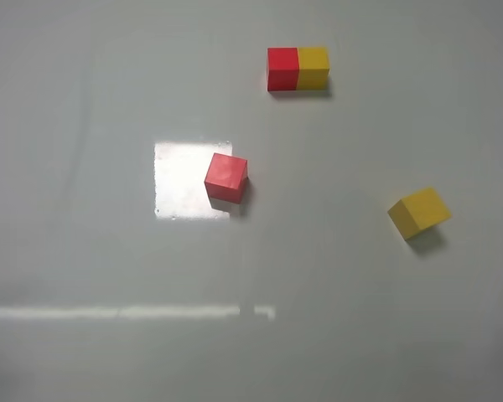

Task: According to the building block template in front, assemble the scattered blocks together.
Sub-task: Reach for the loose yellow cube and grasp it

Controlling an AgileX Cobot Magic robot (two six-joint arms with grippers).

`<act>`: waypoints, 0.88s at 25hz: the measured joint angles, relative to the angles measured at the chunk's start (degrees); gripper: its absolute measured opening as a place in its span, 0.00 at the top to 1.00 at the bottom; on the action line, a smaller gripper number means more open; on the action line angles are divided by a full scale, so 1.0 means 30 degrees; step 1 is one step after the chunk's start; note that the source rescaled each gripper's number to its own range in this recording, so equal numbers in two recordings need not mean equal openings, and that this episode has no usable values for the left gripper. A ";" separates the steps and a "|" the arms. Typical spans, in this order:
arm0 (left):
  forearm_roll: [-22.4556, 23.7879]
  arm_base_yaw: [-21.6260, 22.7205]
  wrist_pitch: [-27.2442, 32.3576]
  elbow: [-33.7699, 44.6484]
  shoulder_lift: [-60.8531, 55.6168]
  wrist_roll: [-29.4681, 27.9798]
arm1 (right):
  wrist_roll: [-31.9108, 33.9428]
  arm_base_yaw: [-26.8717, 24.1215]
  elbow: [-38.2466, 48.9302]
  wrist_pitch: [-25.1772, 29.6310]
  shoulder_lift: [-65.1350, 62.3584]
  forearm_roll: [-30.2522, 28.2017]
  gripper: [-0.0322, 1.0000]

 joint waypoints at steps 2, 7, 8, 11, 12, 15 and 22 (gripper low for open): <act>0.0000 0.0000 0.0000 0.0000 0.0000 0.0000 | 0.0093 0.0000 0.0000 0.0000 0.0000 0.0000 0.00; 0.0000 0.0000 0.0000 0.0000 0.0000 0.0000 | 0.0128 0.0000 0.0000 0.0000 0.0000 -0.0030 0.00; 0.0000 0.0000 0.0000 0.0000 0.0000 0.0000 | 0.0128 0.0000 0.0000 0.0000 0.0000 -0.0030 0.00; 0.0000 0.0000 0.0000 0.0000 0.0000 0.0000 | 0.0128 0.0000 0.0000 0.0000 0.0000 -0.0045 0.00; 0.0000 0.0000 0.0000 0.0000 0.0000 0.0000 | 0.0128 0.0000 0.0000 0.0000 0.0000 -0.0045 0.00; 0.0000 0.0000 0.0000 0.0000 0.0000 0.0000 | -0.0023 0.0000 0.0000 0.0000 0.0000 -0.0045 0.01; 0.0020 0.0000 0.0000 0.0000 0.0000 0.0000 | -0.4841 0.0000 -0.1208 0.0313 0.2045 0.0855 0.04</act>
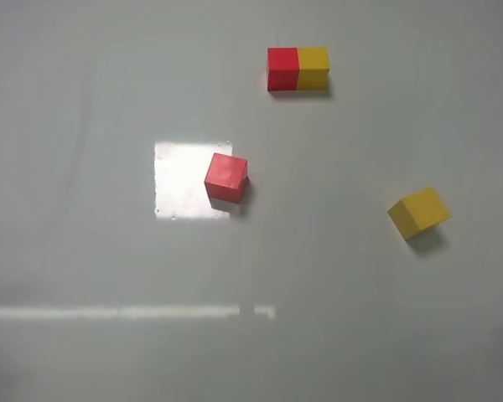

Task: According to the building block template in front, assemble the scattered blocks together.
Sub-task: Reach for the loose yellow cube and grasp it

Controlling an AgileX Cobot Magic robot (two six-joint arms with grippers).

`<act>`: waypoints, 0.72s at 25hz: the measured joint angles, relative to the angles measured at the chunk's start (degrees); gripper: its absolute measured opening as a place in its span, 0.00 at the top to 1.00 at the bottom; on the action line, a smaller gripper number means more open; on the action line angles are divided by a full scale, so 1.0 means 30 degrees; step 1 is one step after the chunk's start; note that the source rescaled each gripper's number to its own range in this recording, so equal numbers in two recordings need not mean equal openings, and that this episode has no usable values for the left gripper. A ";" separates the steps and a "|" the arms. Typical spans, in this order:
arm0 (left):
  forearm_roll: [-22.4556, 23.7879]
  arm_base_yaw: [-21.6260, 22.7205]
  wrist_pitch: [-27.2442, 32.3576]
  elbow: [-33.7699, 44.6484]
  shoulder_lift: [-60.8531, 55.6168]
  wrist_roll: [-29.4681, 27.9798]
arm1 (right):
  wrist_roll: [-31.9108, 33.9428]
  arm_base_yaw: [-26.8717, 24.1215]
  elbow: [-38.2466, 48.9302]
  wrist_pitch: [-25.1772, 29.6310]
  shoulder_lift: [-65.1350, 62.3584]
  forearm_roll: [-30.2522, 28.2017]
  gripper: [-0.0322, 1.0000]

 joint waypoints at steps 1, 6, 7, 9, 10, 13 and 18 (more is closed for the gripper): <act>0.0000 0.0000 0.0000 0.0000 0.0000 0.0000 | -0.1299 0.0000 -0.0448 0.0222 0.0935 0.0154 0.04; 0.0000 0.0000 0.0039 0.0000 0.0000 -0.0018 | -0.6953 0.1330 -0.2911 0.0845 0.5290 0.0266 0.04; 0.0000 0.0000 0.0039 0.0000 0.0000 -0.0018 | -0.7692 0.1785 -0.3390 0.0887 0.6226 0.0141 0.04; 0.0000 0.0000 0.0023 0.0000 0.0000 -0.0018 | -0.8992 0.2910 -0.4592 0.0887 0.7846 -0.0589 0.04; 0.0000 0.0000 0.0023 0.0000 0.0000 -0.0018 | -0.9389 0.3698 -0.5113 0.0908 0.8696 -0.1286 0.04; 0.0000 0.0000 0.0023 0.0000 0.0000 -0.0018 | -0.9942 0.6396 -0.6904 0.0986 1.1046 -0.4196 0.04; 0.0000 0.0000 0.0035 0.0000 0.0000 -0.0018 | -1.0060 1.1093 -0.9105 0.1076 1.4824 -0.8526 0.04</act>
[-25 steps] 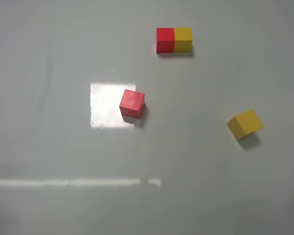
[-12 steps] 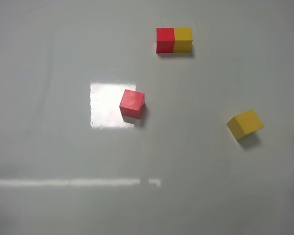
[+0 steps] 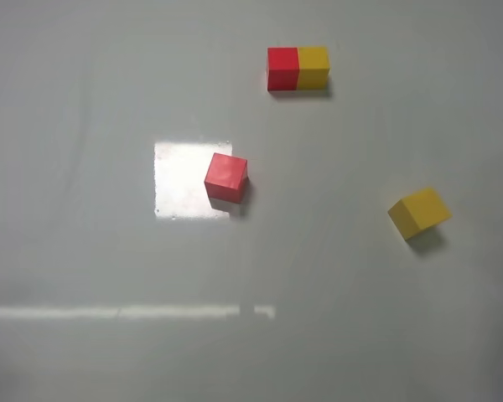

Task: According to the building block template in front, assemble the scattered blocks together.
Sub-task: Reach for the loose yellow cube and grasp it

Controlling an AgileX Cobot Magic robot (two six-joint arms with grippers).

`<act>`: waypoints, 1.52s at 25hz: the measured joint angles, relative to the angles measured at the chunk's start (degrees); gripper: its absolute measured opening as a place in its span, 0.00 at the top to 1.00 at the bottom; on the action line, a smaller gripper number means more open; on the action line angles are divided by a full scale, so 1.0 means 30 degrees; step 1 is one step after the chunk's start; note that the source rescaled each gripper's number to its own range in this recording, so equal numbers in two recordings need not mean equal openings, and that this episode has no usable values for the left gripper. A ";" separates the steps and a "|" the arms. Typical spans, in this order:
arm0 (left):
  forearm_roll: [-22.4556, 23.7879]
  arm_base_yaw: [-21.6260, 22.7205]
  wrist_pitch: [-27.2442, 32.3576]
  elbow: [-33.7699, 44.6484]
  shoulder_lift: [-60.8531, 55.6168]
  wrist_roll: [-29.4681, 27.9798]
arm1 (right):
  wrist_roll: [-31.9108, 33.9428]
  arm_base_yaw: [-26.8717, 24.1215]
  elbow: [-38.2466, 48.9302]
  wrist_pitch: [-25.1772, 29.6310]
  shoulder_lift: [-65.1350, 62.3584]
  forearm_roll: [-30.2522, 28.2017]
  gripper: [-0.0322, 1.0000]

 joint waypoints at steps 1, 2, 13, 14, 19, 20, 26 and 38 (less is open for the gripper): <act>0.0000 0.0000 0.0000 0.0000 0.0000 0.0000 | 0.0000 0.0696 -0.0281 -0.0020 0.0719 -0.0582 0.04; 0.0000 0.0000 0.0000 0.0000 0.0000 0.0000 | 0.0000 0.1456 -0.0457 -0.0050 0.1291 -0.1142 0.04; 0.0000 0.0000 0.0000 0.0000 0.0000 0.0000 | -0.0288 0.3453 -0.0539 -0.2368 0.4667 -0.4735 0.04; 0.0000 0.0000 0.0000 0.0000 0.0000 0.0000 | -0.0288 0.3453 -0.0539 -0.2451 0.4864 -0.4755 0.04; 0.0000 0.0000 0.0000 0.0000 0.0000 0.0000 | -0.0404 0.3453 -0.0539 -0.3024 0.5698 -0.4789 0.04; 0.0000 0.0000 0.0000 0.0000 0.0000 0.0000 | -0.0439 0.3453 -0.0539 -0.3107 0.5808 -0.4807 0.04; 0.0000 0.0000 0.0000 0.0000 0.0000 0.0000 | -0.0910 0.2756 -0.0539 -0.3554 0.6245 -0.4538 0.04; 0.0000 0.0000 0.0000 0.0000 0.0000 0.0000 | -0.1843 0.2451 0.0994 -0.4213 0.6424 -0.4463 0.07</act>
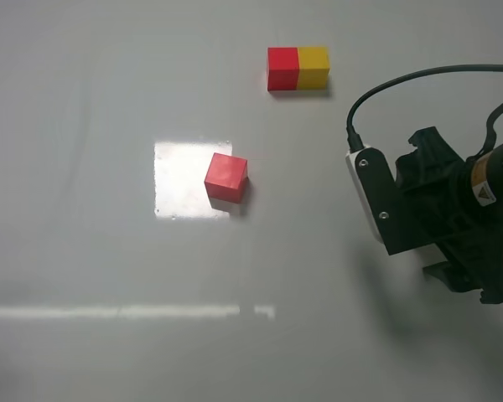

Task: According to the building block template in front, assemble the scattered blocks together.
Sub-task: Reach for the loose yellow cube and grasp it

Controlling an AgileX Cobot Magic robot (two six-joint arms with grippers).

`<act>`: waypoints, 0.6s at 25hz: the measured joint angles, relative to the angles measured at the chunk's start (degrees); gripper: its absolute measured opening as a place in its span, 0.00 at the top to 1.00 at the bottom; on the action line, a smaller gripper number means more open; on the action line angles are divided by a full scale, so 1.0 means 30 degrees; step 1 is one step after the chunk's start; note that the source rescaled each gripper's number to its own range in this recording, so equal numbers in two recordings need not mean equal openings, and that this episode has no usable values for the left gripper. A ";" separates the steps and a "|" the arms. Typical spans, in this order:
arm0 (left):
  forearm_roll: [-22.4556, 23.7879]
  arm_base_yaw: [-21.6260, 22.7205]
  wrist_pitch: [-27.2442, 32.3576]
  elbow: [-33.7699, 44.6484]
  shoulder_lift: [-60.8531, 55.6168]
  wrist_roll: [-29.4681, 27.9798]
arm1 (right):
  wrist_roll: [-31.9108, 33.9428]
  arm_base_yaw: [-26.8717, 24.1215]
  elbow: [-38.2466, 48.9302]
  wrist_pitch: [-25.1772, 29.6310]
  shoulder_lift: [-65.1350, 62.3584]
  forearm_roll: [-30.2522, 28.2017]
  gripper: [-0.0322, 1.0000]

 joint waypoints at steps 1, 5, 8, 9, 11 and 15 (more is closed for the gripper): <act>0.0000 0.0000 0.0000 0.0000 0.0000 0.0000 | 0.0000 0.0000 0.0046 -0.0133 0.0000 -0.0148 0.08; 0.0000 0.0000 0.0000 0.0000 0.0000 0.0000 | 0.0000 0.0000 0.0072 -0.0387 0.0000 -0.0257 0.22; 0.0000 0.0000 0.0000 0.0000 0.0000 0.0000 | 0.0017 0.0000 0.0072 -0.0423 0.0000 -0.0351 0.30; 0.0000 0.0000 0.0000 0.0000 0.0000 0.0000 | 0.0034 0.0000 0.0072 -0.0444 0.0000 -0.0367 0.31; 0.0000 0.0000 0.0000 0.0000 0.0000 0.0000 | 0.0031 -0.0016 0.0111 -0.0458 0.0000 -0.0367 0.32; 0.0000 0.0000 0.0000 0.0000 0.0000 0.0000 | 0.0031 -0.0508 0.0109 -0.0587 0.0000 -0.0295 0.33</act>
